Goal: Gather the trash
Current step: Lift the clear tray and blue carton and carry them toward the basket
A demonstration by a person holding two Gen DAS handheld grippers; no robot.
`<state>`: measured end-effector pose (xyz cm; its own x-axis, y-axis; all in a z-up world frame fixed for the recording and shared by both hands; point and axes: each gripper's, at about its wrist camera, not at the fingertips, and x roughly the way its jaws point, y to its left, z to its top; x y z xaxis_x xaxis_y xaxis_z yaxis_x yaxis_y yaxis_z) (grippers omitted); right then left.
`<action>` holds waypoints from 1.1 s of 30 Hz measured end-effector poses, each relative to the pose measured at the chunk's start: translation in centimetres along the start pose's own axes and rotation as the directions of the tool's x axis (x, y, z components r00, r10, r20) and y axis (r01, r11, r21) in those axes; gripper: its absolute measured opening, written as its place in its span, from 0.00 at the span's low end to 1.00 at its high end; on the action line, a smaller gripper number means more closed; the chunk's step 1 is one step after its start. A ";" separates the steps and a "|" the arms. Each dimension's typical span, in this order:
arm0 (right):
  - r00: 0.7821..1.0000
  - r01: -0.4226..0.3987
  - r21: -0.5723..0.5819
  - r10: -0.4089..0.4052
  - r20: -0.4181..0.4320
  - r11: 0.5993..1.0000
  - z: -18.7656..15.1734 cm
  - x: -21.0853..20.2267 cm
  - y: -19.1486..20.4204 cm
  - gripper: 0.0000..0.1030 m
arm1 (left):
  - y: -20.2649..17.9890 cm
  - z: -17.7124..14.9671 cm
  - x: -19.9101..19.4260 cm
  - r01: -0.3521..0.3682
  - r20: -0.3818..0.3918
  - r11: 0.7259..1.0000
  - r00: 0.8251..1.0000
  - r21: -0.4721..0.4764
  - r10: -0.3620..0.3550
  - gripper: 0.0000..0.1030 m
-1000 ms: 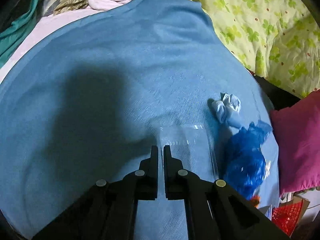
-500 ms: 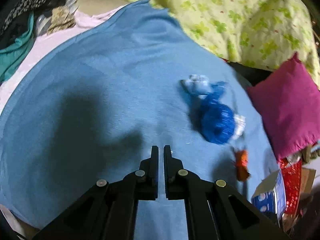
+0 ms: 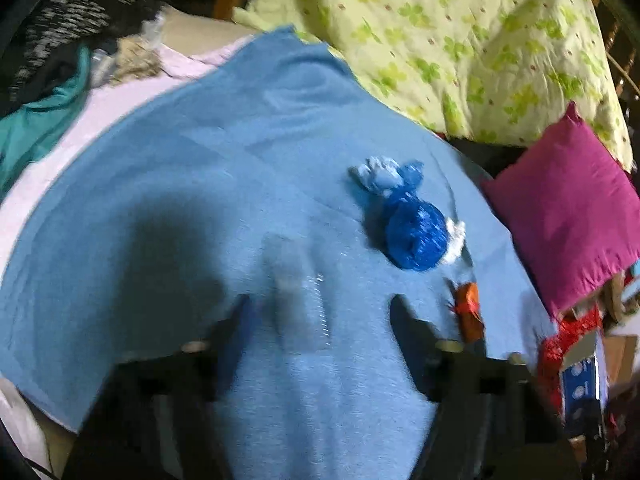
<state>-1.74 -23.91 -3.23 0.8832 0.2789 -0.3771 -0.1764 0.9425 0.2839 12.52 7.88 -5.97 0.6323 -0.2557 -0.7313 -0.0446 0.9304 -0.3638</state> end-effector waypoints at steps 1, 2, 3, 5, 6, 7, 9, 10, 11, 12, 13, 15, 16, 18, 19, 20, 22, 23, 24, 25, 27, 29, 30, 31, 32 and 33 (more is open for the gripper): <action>1.000 0.000 -0.001 0.000 0.000 1.000 0.0 0.0 0.1 0.52 | -0.3 -0.2 0.2 -0.014 0.002 1.000 1.000 0.016 0.014 0.70; 1.000 -0.002 -0.002 0.002 -0.003 1.000 -0.1 0.0 0.1 0.52 | -0.8 -0.3 0.6 -0.032 -0.002 0.999 0.999 0.032 0.032 0.71; 1.000 -0.005 -0.002 0.005 -0.006 1.000 -0.2 0.2 0.3 0.52 | -1.2 -0.5 1.0 -0.050 -0.005 0.998 0.999 0.041 0.050 0.71; 1.000 -0.013 0.001 0.013 -0.008 1.000 -0.2 0.4 0.5 0.52 | -2.3 -1.0 2.1 -0.074 -0.010 0.995 0.997 0.068 0.075 0.73; 1.000 -0.019 0.004 0.019 -0.010 1.000 -0.3 0.6 0.6 0.52 | -2.9 -1.4 2.9 -0.089 -0.020 0.992 0.996 0.087 0.091 0.73; 1.000 -0.024 0.006 0.024 -0.013 1.000 -0.4 0.7 0.7 0.52 | -3.5 -1.7 3.8 -0.109 -0.028 0.989 0.993 0.099 0.112 0.73; 1.000 -0.020 0.002 0.020 -0.019 1.000 -0.6 1.0 0.8 0.52 | -3.9 -2.2 4.8 -0.145 -0.016 0.984 0.989 0.101 0.148 0.73; 1.000 -0.019 0.002 0.019 -0.024 1.000 -0.7 1.1 0.6 0.52 | -3.8 -2.3 5.3 -0.162 -0.013 0.982 0.986 0.092 0.164 0.73; 0.999 -0.018 0.004 0.018 -0.029 1.000 -0.8 1.2 0.5 0.52 | -3.7 -2.3 5.6 -0.166 -0.015 0.982 0.986 0.086 0.168 0.73; 0.999 -0.016 0.009 0.016 -0.035 1.000 -0.9 1.3 0.2 0.52 | -3.3 -2.4 5.9 -0.168 -0.017 0.983 0.985 0.075 0.170 0.73; 0.999 -0.014 0.014 0.014 -0.038 1.000 -1.0 1.3 0.0 0.52 | -2.9 -2.5 6.0 -0.169 -0.012 0.983 0.985 0.064 0.171 0.73; 0.999 -0.011 0.018 0.012 -0.039 1.000 -1.1 1.3 -0.3 0.52 | -2.0 -2.6 6.0 -0.155 0.000 0.987 0.988 0.035 0.155 0.68; 0.999 -0.009 0.018 0.010 -0.036 1.000 -1.1 1.3 -0.4 0.52 | -1.8 -2.6 6.0 -0.145 -0.002 0.989 0.989 0.030 0.145 0.63; 0.999 -0.007 0.023 0.008 -0.032 1.000 -1.2 1.1 -0.4 0.52 | -1.6 -2.6 6.0 -0.130 -0.002 0.991 0.991 0.036 0.130 0.63; 1.000 -0.007 0.024 0.007 -0.029 1.000 -1.2 1.1 -0.4 0.52 | -1.6 -2.6 5.8 -0.129 0.002 0.991 0.992 0.041 0.129 0.63; 1.000 -0.007 0.024 0.007 -0.025 1.000 -1.1 1.0 -0.3 0.52 | -1.6 -2.5 5.6 -0.124 0.007 0.991 0.992 0.045 0.124 0.62; 1.000 -0.006 0.018 0.006 -0.016 1.000 -1.0 0.7 -0.1 0.52 | -2.0 -2.5 4.7 -0.106 0.018 0.993 0.994 0.050 0.105 0.62; 1.000 -0.005 0.012 0.005 -0.010 1.000 -0.8 0.5 0.0 0.52 | -2.3 -2.5 4.2 -0.099 0.030 0.994 0.995 0.054 0.097 0.62; 1.000 0.000 0.003 0.000 0.001 1.000 -0.7 0.2 0.2 0.52 | -2.8 -2.4 3.4 -0.092 0.045 0.994 0.995 0.065 0.089 0.62; 1.000 0.002 -0.002 -0.002 0.012 1.000 -0.5 -0.2 0.3 0.52 | -3.3 -2.4 2.7 -0.086 0.058 0.993 0.995 0.078 0.081 0.62; 0.999 0.007 -0.001 -0.007 0.034 1.000 0.0 -1.0 0.2 0.52 | -4.7 -2.3 1.0 -0.068 0.089 0.992 0.994 0.110 0.058 0.62; 0.998 0.018 -0.001 -0.018 0.058 1.000 0.5 -1.9 0.1 0.52 | -6.3 -2.2 -0.5 -0.052 0.115 0.988 0.993 0.145 0.035 0.62; 0.997 0.026 0.000 -0.026 0.070 1.000 0.8 -2.5 -0.1 0.52 | -7.5 -2.3 -1.4 -0.037 0.131 0.984 0.991 0.172 0.015 0.62; 0.996 0.032 0.002 -0.032 0.079 0.999 1.0 -2.9 -0.2 0.52 | -8.4 -2.3 -2.1 -0.023 0.139 0.982 0.990 0.189 -0.003 0.62; 0.995 0.042 0.005 -0.042 0.090 0.999 1.2 -3.4 -0.5 0.52 | -9.1 -2.4 -2.6 -0.010 0.142 0.979 0.990 0.202 -0.020 0.62; 0.993 0.054 0.007 -0.054 0.101 0.999 1.4 -4.0 -0.8 0.52 | -10.2 -2.6 -3.2 0.013 0.146 0.975 0.988 0.223 -0.047 0.62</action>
<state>-4.50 -25.99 -0.73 0.9310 0.2073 -0.3005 -0.1256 0.9548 0.2695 8.91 -1.48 -1.40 0.7401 -0.2577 -0.6212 0.1375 0.9621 -0.2354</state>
